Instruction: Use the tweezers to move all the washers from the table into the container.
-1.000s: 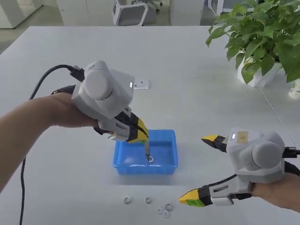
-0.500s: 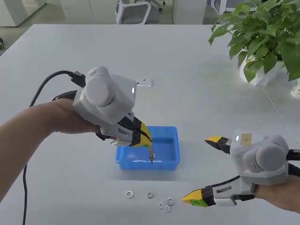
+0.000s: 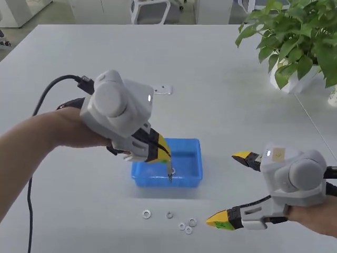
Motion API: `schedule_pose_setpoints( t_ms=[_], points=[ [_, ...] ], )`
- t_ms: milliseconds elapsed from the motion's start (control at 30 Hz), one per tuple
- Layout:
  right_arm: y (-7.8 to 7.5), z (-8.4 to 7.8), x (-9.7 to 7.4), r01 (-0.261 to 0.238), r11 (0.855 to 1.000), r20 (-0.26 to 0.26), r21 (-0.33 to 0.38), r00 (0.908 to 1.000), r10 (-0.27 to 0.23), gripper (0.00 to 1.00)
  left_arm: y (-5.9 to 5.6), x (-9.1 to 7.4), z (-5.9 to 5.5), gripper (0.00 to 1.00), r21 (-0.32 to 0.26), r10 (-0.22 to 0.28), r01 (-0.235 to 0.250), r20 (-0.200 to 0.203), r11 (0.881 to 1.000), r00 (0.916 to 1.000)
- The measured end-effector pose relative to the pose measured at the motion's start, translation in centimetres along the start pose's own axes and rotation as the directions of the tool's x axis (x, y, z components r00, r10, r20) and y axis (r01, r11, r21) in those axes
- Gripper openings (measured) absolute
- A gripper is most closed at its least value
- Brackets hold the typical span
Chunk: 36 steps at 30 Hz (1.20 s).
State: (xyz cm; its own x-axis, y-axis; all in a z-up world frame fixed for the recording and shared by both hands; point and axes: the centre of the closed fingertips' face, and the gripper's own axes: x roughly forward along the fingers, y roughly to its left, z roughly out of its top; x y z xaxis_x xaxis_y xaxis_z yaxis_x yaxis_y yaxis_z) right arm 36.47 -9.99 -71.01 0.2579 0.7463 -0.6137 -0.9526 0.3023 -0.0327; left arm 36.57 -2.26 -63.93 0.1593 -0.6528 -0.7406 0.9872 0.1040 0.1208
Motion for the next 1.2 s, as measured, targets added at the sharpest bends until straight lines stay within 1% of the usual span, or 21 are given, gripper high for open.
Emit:
schedule_pose_setpoints(
  t_ms=[233,667,967,1200],
  points=[
    [0.3,-0.2,-0.1,0.000,1.000,-0.001,0.003,1.0000,0.000,0.97,-0.9,0.4,-0.3,0.04,-0.009,-0.015,0.015,-0.002,1.000,0.9999],
    [0.7,-0.6,0.0,-0.004,1.000,0.000,0.000,1.0000,0.004,0.97,-2.5,1.5,-1.3,0.04,-0.029,-0.041,0.041,-0.002,0.999,0.9992],
    [0.8,-1.0,0.0,-0.004,1.000,-0.003,0.001,1.0000,0.004,0.97,-3.3,2.2,-2.3,0.04,-0.043,-0.054,0.054,-0.008,0.998,0.9985],
    [0.8,-1.2,0.1,-0.005,1.000,-0.008,0.002,1.0000,0.005,0.96,-3.9,2.6,-2.6,0.04,-0.052,-0.064,0.063,-0.004,0.997,0.9980]
  ],
)
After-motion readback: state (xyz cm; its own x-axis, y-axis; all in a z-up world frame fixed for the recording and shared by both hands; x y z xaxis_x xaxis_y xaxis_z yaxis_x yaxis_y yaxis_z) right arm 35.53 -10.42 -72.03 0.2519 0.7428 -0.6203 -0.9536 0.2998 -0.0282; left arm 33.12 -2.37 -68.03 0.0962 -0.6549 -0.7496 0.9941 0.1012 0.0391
